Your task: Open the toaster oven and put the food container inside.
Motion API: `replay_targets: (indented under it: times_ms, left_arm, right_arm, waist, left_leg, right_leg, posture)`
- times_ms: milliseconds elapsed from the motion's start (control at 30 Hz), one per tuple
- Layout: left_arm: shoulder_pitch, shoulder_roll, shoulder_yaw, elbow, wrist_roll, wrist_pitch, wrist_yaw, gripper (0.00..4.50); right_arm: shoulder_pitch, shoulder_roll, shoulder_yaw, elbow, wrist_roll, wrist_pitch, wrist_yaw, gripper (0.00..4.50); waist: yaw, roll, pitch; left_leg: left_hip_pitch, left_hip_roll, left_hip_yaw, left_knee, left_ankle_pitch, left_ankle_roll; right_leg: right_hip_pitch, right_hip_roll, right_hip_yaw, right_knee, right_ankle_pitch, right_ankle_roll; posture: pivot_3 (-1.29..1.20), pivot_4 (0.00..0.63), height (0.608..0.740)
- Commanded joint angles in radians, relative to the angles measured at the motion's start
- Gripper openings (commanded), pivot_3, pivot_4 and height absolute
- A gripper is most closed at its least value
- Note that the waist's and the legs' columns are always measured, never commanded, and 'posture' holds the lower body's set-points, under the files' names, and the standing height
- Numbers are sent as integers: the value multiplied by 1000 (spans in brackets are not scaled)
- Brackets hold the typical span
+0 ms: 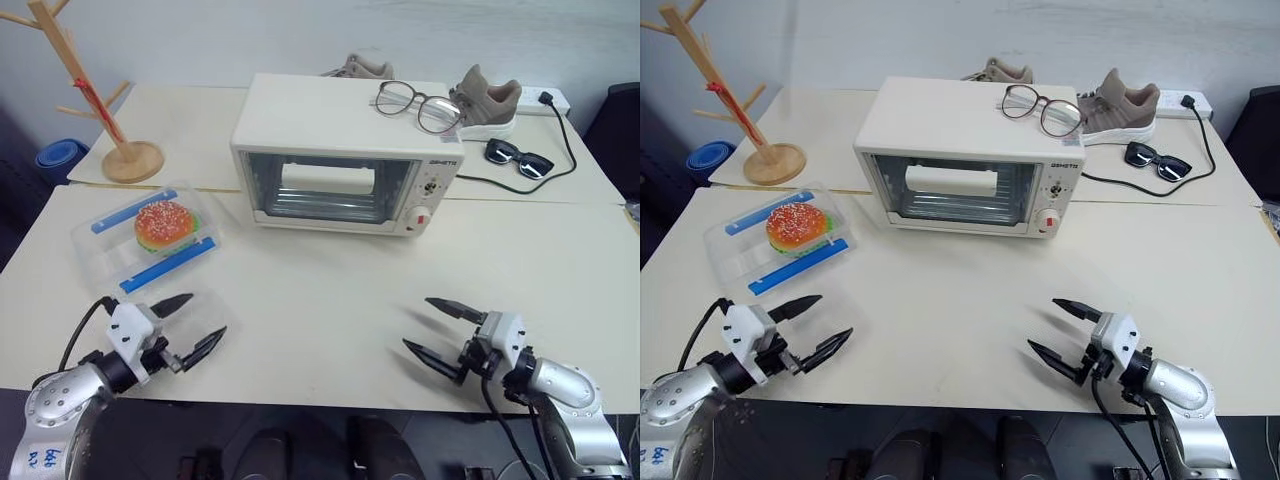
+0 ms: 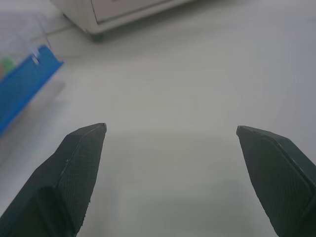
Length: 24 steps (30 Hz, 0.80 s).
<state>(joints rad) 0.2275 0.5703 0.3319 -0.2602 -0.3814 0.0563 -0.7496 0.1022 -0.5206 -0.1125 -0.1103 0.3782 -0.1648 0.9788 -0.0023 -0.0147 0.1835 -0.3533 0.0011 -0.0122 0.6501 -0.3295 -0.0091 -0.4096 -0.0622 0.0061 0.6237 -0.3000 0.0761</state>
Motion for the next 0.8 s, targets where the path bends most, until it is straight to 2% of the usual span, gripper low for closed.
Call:
replay_targets:
  times_ms: [33,167,267,400,533,800]
  left_arm:
    - [-12,6,15,-57,-40,24,9,4500]
    - [21,73,44,-123,-158,188,-42,4500]
    - [-27,65,132,-137,-386,316,-15,4500]
    - [-53,95,169,-156,-413,339,-27,4500]
    - [-54,86,190,-164,-455,352,-40,4500]
    - [-22,71,196,-177,-456,340,-51,4500]
  right_arm:
    - [-72,12,6,-57,55,70,-35,4473]
    - [-199,19,6,-66,121,209,-77,4473]
    - [-317,34,27,-41,166,297,-79,4473]
    - [-453,73,47,-3,171,363,-109,4473]
    - [-555,113,78,73,101,323,-131,4473]
    - [-643,182,113,129,70,284,-108,4473]
  waist:
    - [-4,0,0]
    - [-17,0,0]
    - [-23,0,0]
    - [-24,0,0]
    - [-25,0,0]
    - [-26,1,0]
  left_leg:
    - [0,0,0,0,0,0]
    - [0,0,0,-1,0,0]
    - [0,1,-1,0,0,-1]
    - [-1,0,-2,0,0,-1]
    - [-2,0,-2,0,0,-1]
    - [-3,0,-1,0,0,-1]
  right_leg:
    - [0,0,0,0,0,0]
    - [-1,0,0,1,0,0]
    - [-1,0,-1,2,0,0]
    - [-1,0,-1,2,0,0]
    - [-2,0,-1,0,0,0]
    - [-4,0,-1,1,0,0]
  posture:
    - [0,150,740]
    - [0,150,740]
    - [0,150,740]
    - [0,150,740]
    - [0,150,740]
    - [0,150,740]
